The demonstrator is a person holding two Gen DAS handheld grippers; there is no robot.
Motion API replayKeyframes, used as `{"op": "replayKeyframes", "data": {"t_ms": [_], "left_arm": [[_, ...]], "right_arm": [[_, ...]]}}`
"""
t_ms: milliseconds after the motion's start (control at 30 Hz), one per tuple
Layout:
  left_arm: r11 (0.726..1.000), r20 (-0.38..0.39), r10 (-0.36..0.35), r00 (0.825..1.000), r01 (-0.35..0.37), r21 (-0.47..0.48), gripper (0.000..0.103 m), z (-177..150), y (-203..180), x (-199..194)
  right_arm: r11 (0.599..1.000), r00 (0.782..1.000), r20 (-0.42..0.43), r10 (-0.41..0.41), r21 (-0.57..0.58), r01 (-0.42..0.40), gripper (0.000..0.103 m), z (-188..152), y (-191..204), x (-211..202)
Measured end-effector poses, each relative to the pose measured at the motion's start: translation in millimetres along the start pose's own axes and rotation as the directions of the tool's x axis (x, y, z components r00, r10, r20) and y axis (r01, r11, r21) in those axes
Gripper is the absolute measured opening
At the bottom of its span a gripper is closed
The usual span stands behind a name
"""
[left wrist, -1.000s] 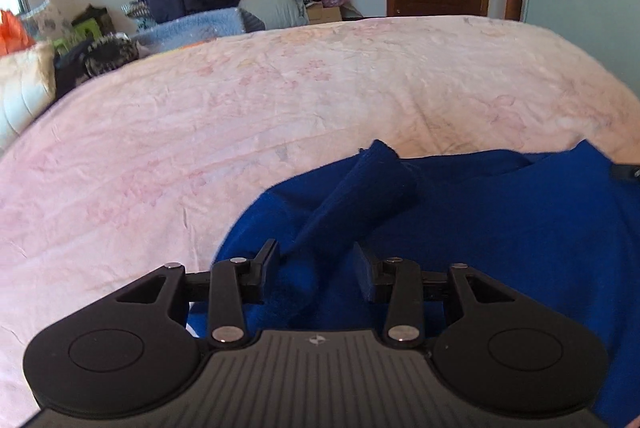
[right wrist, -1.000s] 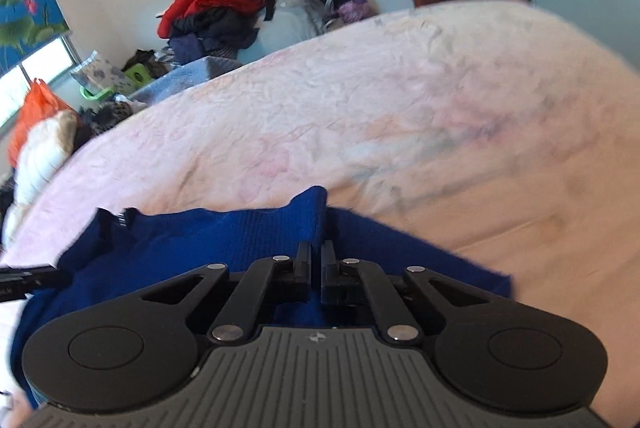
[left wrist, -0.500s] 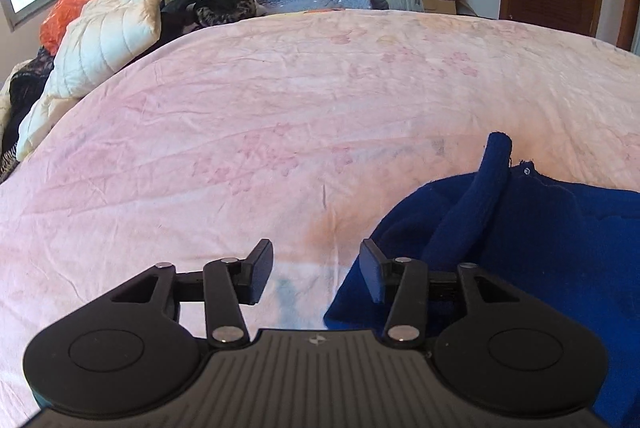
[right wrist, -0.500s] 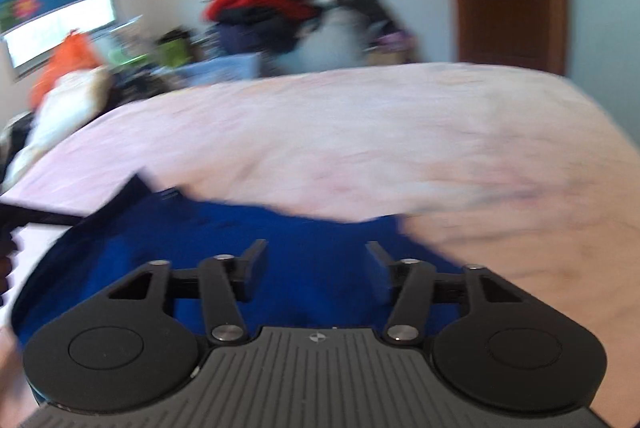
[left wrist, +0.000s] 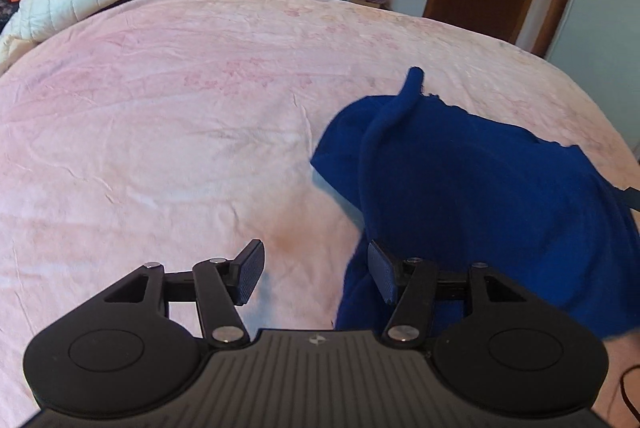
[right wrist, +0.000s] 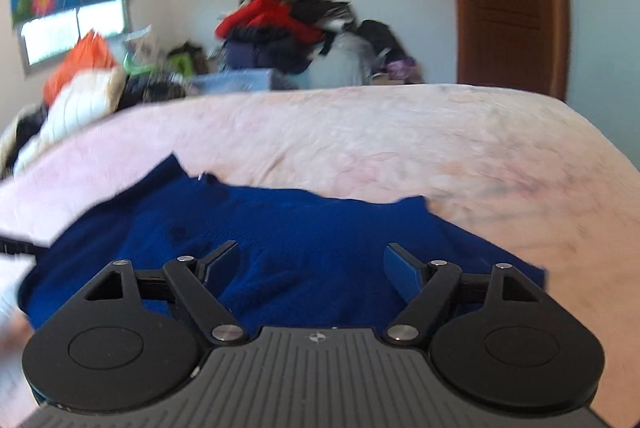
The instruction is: Fold small clothes
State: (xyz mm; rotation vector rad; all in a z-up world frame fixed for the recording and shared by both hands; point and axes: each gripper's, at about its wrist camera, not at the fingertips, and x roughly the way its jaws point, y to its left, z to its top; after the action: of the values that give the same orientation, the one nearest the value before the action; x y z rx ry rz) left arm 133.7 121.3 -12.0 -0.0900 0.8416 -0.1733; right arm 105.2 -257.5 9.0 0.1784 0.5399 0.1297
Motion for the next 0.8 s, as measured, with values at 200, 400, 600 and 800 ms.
{"op": "replayKeyframes", "data": {"t_ms": [200,400,600,800], "left_arm": [[0.989,0.010,-0.137,0.990,0.137,0.058,0.068,-34,0,-20],[0.986,0.044,-0.126,0.991,0.120,0.113,0.068,-44,-4,-20],[0.986,0.077,-0.088,0.993,0.075,0.151,0.068,-49,-5,-18],[0.991,0.023,-0.070,0.997,0.067,0.118,0.023,-49,-1,-10]], "right_arm": [[0.985,0.995,-0.092,0.043,0.167,-0.028,0.082,-43,-48,-60],[0.977,0.985,-0.135,0.111,0.196,-0.083,0.080,-82,-42,-76],[0.948,0.976,-0.121,0.183,0.283,-0.143,0.020,-89,-41,-61],[0.989,0.995,-0.091,0.026,0.148,-0.013,0.014,-83,-27,-78]]}}
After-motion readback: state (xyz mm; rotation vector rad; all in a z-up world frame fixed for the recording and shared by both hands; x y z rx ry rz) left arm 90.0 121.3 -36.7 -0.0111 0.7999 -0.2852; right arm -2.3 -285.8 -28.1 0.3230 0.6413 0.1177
